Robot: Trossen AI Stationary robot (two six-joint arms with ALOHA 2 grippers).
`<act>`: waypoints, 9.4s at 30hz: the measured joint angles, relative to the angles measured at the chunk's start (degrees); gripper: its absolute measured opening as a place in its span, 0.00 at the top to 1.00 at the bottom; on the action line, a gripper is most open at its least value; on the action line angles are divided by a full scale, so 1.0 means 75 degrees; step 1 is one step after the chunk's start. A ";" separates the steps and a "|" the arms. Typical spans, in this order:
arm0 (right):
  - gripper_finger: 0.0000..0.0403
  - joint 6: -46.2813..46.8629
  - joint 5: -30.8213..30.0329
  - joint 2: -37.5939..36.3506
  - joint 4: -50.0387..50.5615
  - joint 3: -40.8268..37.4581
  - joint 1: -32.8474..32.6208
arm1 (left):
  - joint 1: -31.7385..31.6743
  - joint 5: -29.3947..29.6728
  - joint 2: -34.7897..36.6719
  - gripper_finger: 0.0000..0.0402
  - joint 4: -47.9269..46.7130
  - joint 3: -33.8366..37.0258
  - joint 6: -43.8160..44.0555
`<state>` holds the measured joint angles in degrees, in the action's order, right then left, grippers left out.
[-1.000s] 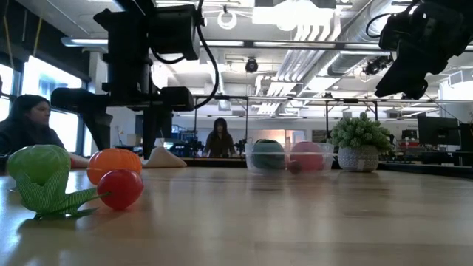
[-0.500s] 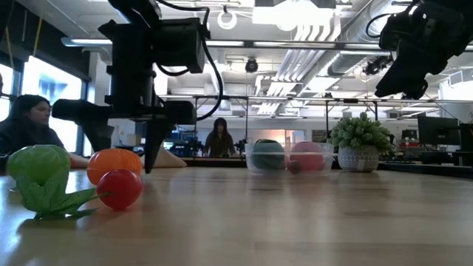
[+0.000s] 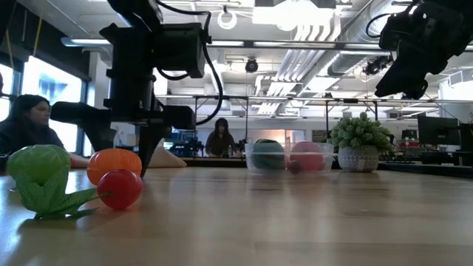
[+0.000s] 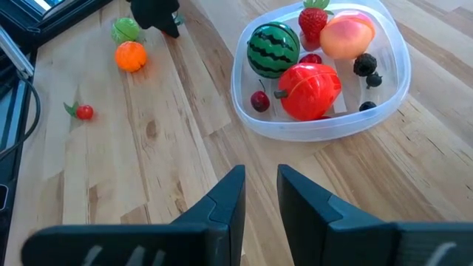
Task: Pick and placing Produce into tupperware
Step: Put the strawberry into the transparent bin, then put the pumpkin into the transparent bin
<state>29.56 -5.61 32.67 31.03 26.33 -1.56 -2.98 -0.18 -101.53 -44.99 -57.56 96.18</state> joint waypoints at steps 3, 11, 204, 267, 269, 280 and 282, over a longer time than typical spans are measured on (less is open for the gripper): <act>0.82 0.0000 0.0000 -0.0003 0.0000 0.0000 0.0003 | 0.0000 0.0000 -0.0003 0.52 -0.0008 0.0000 0.0000; 0.82 0.0000 0.0000 0.0000 0.0003 0.0000 0.0000 | 0.0000 0.0005 -0.0003 0.63 -0.0020 0.0000 -0.0003; 0.82 0.0000 0.0000 -0.0006 -0.0001 0.0000 0.0003 | 0.1212 -0.1599 0.0324 0.25 0.0127 -0.0941 -0.0386; 0.82 0.0001 0.0000 0.0000 0.0000 0.0000 0.0002 | 0.1201 -0.1603 -0.0647 0.09 0.0210 -0.0938 -0.0819; 0.82 0.0000 0.0000 -0.0002 0.0001 0.0000 0.0002 | 0.1201 -0.1603 -0.0647 0.11 0.0210 -0.0938 -0.0816; 0.82 0.0003 0.0000 -0.0003 0.0000 0.0000 0.0002 | 0.1201 -0.1626 -0.0647 0.20 0.0228 -0.0938 -0.0784; 0.82 0.0002 0.0000 0.0000 0.0000 0.0000 0.0002 | 0.1201 -0.1629 -0.0647 0.21 0.0228 -0.0937 -0.0784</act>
<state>29.58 -5.61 32.67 31.03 26.33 -1.55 6.02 -12.40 -106.39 -43.29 -64.59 90.30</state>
